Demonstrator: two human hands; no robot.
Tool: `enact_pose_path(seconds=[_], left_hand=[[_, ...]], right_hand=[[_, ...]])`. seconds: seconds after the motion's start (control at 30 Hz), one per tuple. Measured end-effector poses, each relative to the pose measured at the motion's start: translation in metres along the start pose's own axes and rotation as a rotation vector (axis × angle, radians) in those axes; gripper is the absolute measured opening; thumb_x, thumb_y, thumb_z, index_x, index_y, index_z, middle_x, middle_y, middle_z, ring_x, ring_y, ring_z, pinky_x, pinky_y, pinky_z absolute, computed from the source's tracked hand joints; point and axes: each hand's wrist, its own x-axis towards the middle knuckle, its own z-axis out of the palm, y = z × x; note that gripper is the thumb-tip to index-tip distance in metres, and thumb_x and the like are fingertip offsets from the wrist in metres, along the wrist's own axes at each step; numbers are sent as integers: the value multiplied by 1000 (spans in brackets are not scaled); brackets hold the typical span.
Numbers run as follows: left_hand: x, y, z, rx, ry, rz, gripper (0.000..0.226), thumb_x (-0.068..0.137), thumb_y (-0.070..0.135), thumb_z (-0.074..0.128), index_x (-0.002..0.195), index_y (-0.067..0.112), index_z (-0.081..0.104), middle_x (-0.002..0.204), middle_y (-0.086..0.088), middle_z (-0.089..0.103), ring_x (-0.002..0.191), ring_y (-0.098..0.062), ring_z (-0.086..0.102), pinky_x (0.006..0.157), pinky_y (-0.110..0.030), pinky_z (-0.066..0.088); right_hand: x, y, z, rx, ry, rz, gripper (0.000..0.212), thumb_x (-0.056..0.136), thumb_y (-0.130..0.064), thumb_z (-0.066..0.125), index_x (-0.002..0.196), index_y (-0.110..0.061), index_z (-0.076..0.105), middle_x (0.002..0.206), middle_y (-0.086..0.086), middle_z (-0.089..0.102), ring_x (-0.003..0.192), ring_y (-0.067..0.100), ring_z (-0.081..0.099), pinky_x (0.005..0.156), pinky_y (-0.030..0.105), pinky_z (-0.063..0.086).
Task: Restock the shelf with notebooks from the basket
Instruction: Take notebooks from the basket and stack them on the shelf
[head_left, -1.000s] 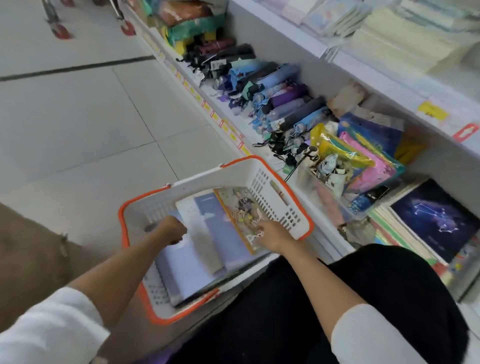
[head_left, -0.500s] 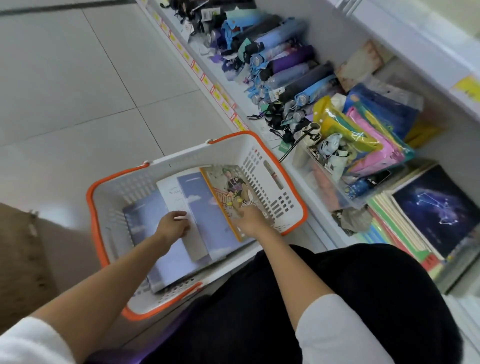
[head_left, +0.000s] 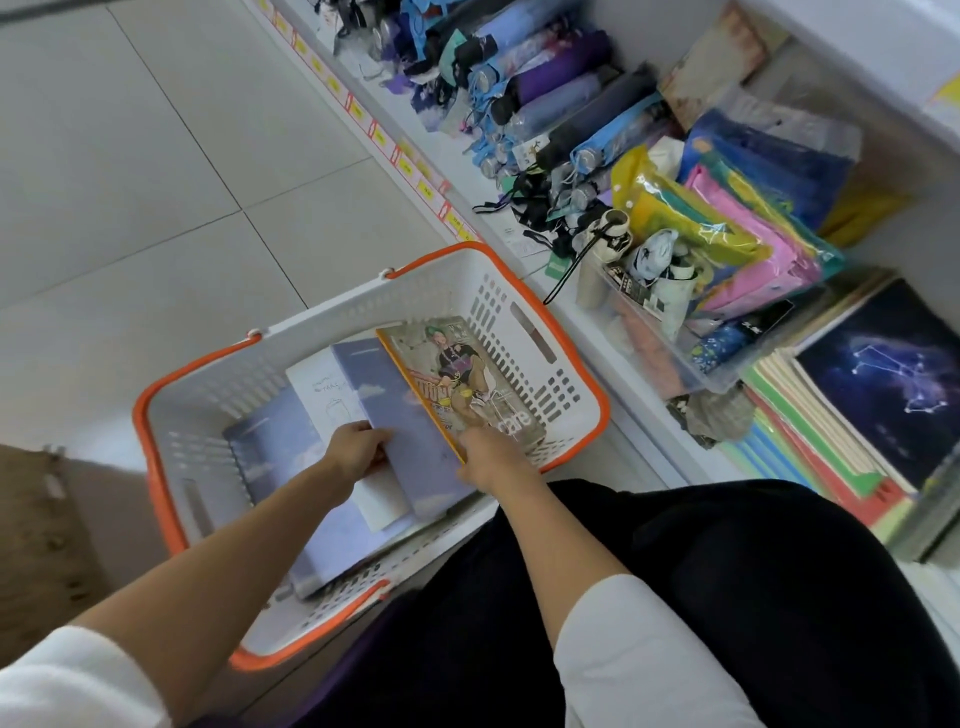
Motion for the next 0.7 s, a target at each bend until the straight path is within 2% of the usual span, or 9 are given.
enact_pose_path(seconds=[0.1,0.17,0.27,0.33,0.37,0.43,0.5,0.53,0.7], left_hand=[[-4,3,4,-75,-36,-21,21,98,16,46,110,3,57,86,-13,60,76,-27,59,72,-35,52],[-7,7,8,-108,-40,-33,33,100,32,43,116,7,54,88,-13,55,82,-30,55,77,-40,49],[-18,11,8,-27,-35,-25,61,84,67,51,93,7,62,77,-15,57,74,-29,56,72,-39,50],[-20,10,7,-5,-4,6,49,86,50,62,88,1,61,84,-19,61,71,-30,59,65,-34,54],[-21,10,6,-2,1,30,31,90,31,63,89,0,60,90,-21,62,70,-30,61,62,-33,55],[-25,15,0,29,-23,53,13,91,10,61,95,-2,60,97,-21,66,72,-29,65,58,-32,58],[-32,24,-9,28,-80,88,18,90,10,63,102,-3,60,99,-20,68,79,-30,68,63,-33,60],[-38,30,-15,24,-116,103,19,90,11,64,103,-2,61,102,-21,69,83,-31,69,68,-34,61],[-62,56,-47,-162,-331,117,20,93,9,56,111,1,62,102,-14,72,80,-19,73,69,-27,60]], right_hand=[[4,-9,-9,110,32,-43,46,85,-19,67,59,-14,30,57,4,32,51,23,38,52,29,27],[0,-23,-18,273,-10,-109,51,81,-16,68,55,-15,24,53,3,24,48,19,26,54,29,22],[-8,-38,-19,427,-147,-122,48,78,-13,67,50,-18,29,51,-1,26,49,17,25,57,31,23],[-13,-36,-12,438,-158,-90,44,81,-14,66,45,-19,41,51,1,36,50,19,34,56,30,26],[-15,-34,-10,461,-132,-80,36,82,-16,66,49,-16,53,56,7,48,56,23,46,59,30,32],[-22,-30,-14,579,-87,-40,14,87,-18,63,80,-9,71,91,14,66,88,28,62,77,31,41],[-29,-27,-23,655,8,17,37,92,-20,57,128,-8,59,137,9,54,122,25,53,93,31,40],[-33,-26,-30,678,59,30,47,94,-21,55,139,-8,48,147,8,44,129,26,48,97,31,40],[-54,-23,-51,789,189,45,69,90,-44,57,147,-13,35,151,4,37,136,27,39,111,45,35]])
